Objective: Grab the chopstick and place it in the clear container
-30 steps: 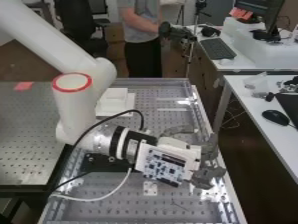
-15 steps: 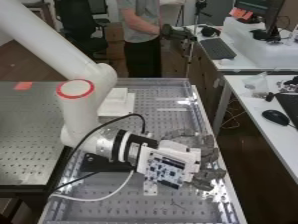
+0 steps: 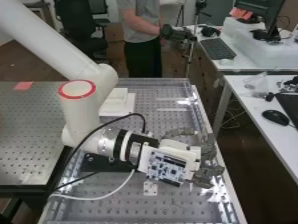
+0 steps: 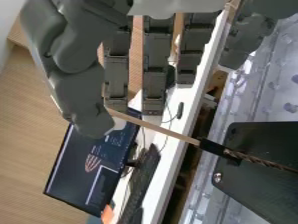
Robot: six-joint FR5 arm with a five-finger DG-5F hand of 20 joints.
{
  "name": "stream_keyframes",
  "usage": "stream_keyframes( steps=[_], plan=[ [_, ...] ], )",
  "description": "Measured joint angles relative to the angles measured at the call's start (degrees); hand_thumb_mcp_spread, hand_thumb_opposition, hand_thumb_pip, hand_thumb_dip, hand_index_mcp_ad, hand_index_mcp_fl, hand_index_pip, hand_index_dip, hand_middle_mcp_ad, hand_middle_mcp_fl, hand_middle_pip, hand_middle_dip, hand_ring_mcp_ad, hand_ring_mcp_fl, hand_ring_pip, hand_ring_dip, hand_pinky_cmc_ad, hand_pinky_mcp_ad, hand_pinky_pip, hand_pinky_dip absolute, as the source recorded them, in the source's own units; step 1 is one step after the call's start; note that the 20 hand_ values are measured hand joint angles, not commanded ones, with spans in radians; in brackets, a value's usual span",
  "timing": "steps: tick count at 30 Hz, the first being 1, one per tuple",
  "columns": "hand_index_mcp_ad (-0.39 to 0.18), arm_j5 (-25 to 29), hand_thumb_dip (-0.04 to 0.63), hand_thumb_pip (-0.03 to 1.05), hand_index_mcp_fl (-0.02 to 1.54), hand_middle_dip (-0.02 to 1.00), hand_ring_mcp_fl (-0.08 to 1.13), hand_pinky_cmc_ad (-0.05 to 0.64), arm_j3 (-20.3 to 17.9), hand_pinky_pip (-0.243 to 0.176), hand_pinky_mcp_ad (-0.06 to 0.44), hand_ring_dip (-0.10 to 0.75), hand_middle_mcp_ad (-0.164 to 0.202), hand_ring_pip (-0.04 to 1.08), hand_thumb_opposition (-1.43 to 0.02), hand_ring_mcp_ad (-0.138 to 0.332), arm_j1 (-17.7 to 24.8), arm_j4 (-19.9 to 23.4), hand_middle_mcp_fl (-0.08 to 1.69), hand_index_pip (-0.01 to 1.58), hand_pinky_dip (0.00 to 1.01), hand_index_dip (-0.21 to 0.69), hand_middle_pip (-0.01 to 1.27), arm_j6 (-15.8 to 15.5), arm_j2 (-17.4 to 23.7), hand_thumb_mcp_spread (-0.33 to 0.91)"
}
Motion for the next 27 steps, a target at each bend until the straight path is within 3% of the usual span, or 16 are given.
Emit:
stream_keyframes(
  steps=[12, 17, 27],
  plan=[
    [-0.218, 1.1, 0.319, 0.57, 0.51, 0.72, 0.25, 0.347, 0.29, -0.075, 0.258, 0.459, -0.035, 0.1, -0.79, 0.056, -0.25, -0.14, 0.72, 0.84, 0.15, 0.171, 0.18, -0.43, -0.22, 0.53],
    [-0.253, 1.39, 0.316, 0.52, 0.54, 0.72, 0.26, 0.347, 0.41, -0.075, 0.262, 0.463, -0.037, 0.1, -0.79, 0.059, -0.63, -0.15, 0.75, 0.82, 0.15, 0.171, 0.18, -0.94, -0.19, 0.54],
    [-0.253, 1.66, 0.316, 0.51, 0.58, 0.72, 0.29, 0.346, 0.59, -0.061, 0.262, 0.466, -0.035, 0.1, -0.8, 0.058, -0.66, -0.3, 0.77, 0.79, 0.15, 0.171, 0.18, -1.12, 0.0, 0.57]
  ],
)
